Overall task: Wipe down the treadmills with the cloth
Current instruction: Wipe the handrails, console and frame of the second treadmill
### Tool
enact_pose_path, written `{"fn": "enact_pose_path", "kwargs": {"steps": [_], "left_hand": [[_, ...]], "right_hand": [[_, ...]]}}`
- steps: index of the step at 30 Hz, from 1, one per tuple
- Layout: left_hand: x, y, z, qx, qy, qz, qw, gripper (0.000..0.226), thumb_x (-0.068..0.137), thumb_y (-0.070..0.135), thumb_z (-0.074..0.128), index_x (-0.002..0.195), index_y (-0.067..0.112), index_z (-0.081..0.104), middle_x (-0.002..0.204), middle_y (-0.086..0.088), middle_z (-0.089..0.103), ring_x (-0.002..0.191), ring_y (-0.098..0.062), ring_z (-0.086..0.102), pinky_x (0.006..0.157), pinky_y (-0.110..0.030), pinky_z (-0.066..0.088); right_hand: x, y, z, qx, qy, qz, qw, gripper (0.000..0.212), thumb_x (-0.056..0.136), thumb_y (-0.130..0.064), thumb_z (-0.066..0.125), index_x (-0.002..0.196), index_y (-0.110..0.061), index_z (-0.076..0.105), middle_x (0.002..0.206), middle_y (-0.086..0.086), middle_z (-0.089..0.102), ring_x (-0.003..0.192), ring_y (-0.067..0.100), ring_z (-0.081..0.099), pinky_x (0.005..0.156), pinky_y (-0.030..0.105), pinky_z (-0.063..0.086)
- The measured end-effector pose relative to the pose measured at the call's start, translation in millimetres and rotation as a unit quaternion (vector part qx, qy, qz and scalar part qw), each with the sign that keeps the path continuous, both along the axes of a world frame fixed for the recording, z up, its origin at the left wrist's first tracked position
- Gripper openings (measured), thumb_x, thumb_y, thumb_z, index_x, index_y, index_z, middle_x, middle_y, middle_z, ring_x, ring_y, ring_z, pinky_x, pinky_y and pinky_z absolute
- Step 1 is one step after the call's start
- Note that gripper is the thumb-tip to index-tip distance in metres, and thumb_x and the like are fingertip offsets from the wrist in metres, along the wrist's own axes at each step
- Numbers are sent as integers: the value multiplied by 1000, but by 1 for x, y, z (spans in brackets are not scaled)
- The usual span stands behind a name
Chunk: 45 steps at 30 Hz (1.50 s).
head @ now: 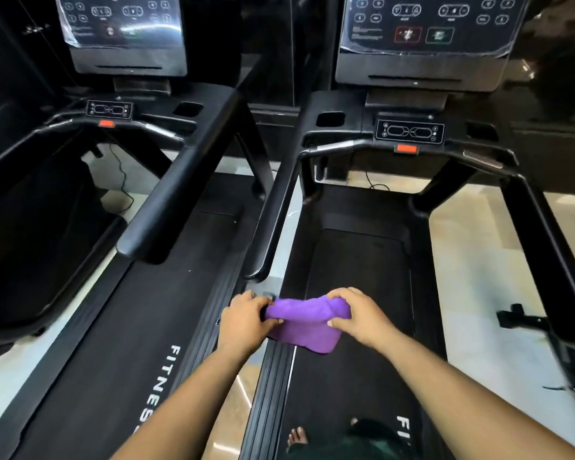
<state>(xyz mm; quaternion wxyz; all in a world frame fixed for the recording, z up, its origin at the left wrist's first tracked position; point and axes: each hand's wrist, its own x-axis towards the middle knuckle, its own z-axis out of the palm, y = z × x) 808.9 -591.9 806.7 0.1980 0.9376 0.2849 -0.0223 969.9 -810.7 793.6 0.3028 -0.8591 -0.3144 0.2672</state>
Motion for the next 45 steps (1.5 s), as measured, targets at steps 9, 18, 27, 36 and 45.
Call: {"fn": "enact_pose_path", "kwargs": {"steps": [9,18,27,36,45], "left_hand": [[21,10,4,-112,-49,41,992,32,94,54,60,82,26,51,70,8,62,71,-15,60,64,-36,47],[78,36,-4,-17,-98,67,993,19,97,41,62,107,25,62,68,13,58,72,-19,62,73,-40,48],[108,89,-22,-86,-163,188,965,23,93,44,51,74,33,57,75,12,60,76,-8,58,69,-28,44],[179,106,-60,-233,-53,160,958,72,98,55,32,161,20,25,163,14,23,149,6,17,126,-26,13],[183,109,-87,-219,-156,117,956,67,98,45,29,158,13,30,167,-1,24,155,-10,18,126,-36,16]], "right_hand": [[24,53,-11,105,45,-227,967,26,90,-44,72,91,-26,55,93,-7,61,83,15,59,64,28,44],[44,147,-70,191,184,-398,878,68,96,-39,68,152,-13,39,155,11,41,142,27,41,113,34,35],[10,255,-88,241,301,-256,887,98,83,-91,23,161,-40,-7,169,-21,-10,154,-2,-9,129,41,6],[64,281,-138,297,486,-340,748,102,76,-91,53,160,-43,23,167,-23,20,152,-3,18,129,41,12],[112,295,-141,321,416,-333,783,87,88,-73,41,162,-38,13,169,-21,9,154,-5,7,130,37,5]]}}
